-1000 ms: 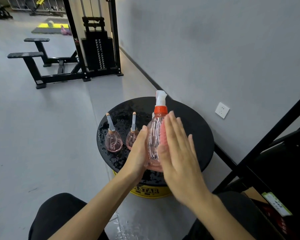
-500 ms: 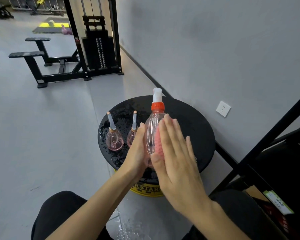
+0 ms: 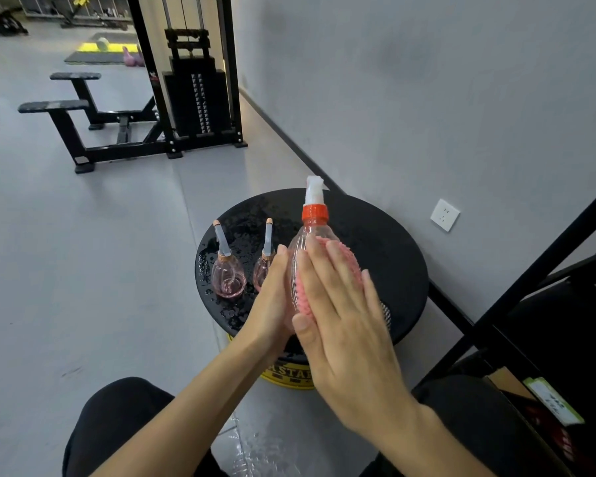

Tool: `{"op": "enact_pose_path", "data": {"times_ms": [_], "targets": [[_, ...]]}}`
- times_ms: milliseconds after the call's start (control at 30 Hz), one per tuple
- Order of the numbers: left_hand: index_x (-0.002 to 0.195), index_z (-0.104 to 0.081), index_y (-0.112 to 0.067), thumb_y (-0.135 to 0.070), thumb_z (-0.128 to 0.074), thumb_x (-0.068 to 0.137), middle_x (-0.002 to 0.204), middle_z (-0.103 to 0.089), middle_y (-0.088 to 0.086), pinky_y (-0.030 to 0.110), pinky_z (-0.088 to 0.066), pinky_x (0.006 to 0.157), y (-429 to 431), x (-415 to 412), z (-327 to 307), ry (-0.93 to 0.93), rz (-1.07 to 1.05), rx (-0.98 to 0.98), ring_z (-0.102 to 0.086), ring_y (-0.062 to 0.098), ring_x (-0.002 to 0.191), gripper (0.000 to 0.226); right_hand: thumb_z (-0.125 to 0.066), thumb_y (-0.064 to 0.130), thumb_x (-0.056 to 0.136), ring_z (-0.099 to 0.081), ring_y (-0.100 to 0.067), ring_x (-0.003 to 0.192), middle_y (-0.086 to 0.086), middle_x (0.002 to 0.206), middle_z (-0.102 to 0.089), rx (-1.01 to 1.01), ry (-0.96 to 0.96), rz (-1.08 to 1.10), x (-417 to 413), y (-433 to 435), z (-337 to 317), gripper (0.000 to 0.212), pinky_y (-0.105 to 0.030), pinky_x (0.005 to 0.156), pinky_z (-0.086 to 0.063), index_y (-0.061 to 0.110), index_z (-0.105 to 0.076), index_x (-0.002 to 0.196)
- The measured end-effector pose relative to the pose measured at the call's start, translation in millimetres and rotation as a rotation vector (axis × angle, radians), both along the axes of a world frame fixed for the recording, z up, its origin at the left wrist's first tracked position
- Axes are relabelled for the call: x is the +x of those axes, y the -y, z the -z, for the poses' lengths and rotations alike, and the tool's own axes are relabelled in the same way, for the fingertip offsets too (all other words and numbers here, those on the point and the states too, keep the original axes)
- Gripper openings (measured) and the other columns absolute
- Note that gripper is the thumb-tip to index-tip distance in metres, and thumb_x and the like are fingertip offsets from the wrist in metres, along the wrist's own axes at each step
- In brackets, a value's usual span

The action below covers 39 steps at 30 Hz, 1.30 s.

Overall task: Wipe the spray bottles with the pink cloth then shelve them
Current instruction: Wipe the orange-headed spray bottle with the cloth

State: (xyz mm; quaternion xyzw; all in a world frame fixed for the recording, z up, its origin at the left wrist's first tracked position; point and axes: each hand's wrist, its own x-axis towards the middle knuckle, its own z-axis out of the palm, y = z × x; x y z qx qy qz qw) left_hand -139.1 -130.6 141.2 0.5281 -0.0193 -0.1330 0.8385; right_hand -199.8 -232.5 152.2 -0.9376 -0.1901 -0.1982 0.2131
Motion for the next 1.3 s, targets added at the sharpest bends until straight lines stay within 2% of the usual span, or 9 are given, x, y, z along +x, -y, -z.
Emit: {"op": "enact_pose_path", "data": {"times_ms": [233,467,700,800,867,1000,1067,1167,1300], "targets": [[0.112,-0.066,-0.039,-0.048,-0.019,0.105,0.105,-0.077,-0.009,0.026,-0.06,0.069,7,-8,2,0.032,0.048,0.043,-0.073,0.006,0.096,0.048,-0.009,0.046,0.103,0.011,0.001,0.149,0.018,0.163,0.003,0.107,-0.033,0.067,38,9,-29,0.057,-0.047,0.122,-0.013,0.029,-0.005,0.157],[0.095,-0.08,-0.028,-0.053,-0.026,0.102,0.109,-0.076,0.005,0.03,-0.051,0.088,-3,-1,3,-0.054,-0.025,-0.063,-0.071,0.016,0.106,0.06,-0.021,0.033,0.103,0.004,-0.011,0.152,0.012,0.165,0.0,0.037,0.017,-0.003,-4,0,4,0.056,-0.044,0.121,-0.014,0.023,-0.01,0.157],[0.115,-0.066,-0.04,-0.05,-0.024,0.103,0.108,-0.076,-0.007,0.029,-0.059,0.067,4,-12,3,-0.017,0.075,0.024,-0.073,0.008,0.097,0.044,-0.021,0.038,0.106,0.002,0.0,0.15,0.019,0.163,-0.011,0.166,0.008,0.067,31,8,-16,0.05,-0.041,0.12,-0.019,0.03,-0.022,0.155],[0.109,-0.071,-0.041,-0.05,-0.025,0.103,0.101,-0.077,-0.006,0.025,-0.057,0.056,3,-12,5,-0.016,0.073,-0.033,-0.074,0.008,0.087,0.048,-0.02,0.037,0.106,0.003,-0.001,0.15,0.018,0.163,-0.006,0.146,0.025,0.053,33,4,-17,0.051,-0.031,0.12,-0.013,0.029,-0.018,0.156],[0.103,-0.076,-0.038,-0.052,-0.027,0.101,0.105,-0.076,-0.003,0.025,-0.058,0.064,0,-8,7,-0.012,0.028,-0.091,-0.073,0.011,0.093,0.051,-0.021,0.034,0.106,0.001,-0.004,0.151,0.015,0.164,-0.006,0.142,0.041,0.021,22,-2,-9,0.052,-0.023,0.119,-0.008,0.026,-0.014,0.156],[0.111,-0.074,-0.019,-0.054,-0.033,0.097,0.116,-0.073,0.01,0.028,-0.057,0.083,-7,-5,6,-0.046,-0.021,-0.152,-0.069,0.02,0.109,0.056,-0.024,0.035,0.104,0.0,-0.012,0.152,0.013,0.165,-0.004,0.174,0.033,-0.049,-1,-5,11,0.055,-0.041,0.122,-0.015,0.024,-0.012,0.156],[0.113,-0.073,-0.022,-0.058,-0.038,0.092,0.121,-0.07,0.01,0.033,-0.057,0.086,-7,-7,8,-0.039,-0.003,-0.122,-0.068,0.021,0.11,0.055,-0.022,0.038,0.104,0.0,-0.009,0.152,0.014,0.164,-0.005,0.205,0.011,-0.046,3,-3,8,0.054,-0.044,0.121,-0.018,0.026,-0.012,0.156],[0.108,-0.075,-0.037,-0.06,-0.036,0.09,0.119,-0.072,0.003,0.035,-0.059,0.077,-5,-12,9,-0.02,0.054,-0.063,-0.07,0.016,0.104,0.049,-0.018,0.045,0.103,0.003,-0.001,0.15,0.018,0.163,-0.005,0.287,-0.04,-0.024,25,5,-7,0.055,-0.042,0.122,-0.017,0.03,-0.013,0.156],[0.11,-0.074,-0.035,-0.056,-0.032,0.098,0.116,-0.074,0.004,0.034,-0.06,0.066,-2,-15,8,-0.066,0.08,-0.099,-0.072,0.019,0.102,0.049,-0.016,0.046,0.103,0.005,0.0,0.15,0.02,0.163,-0.001,0.242,-0.039,-0.016,38,10,-17,0.055,-0.046,0.121,-0.019,0.031,-0.01,0.156]]}}
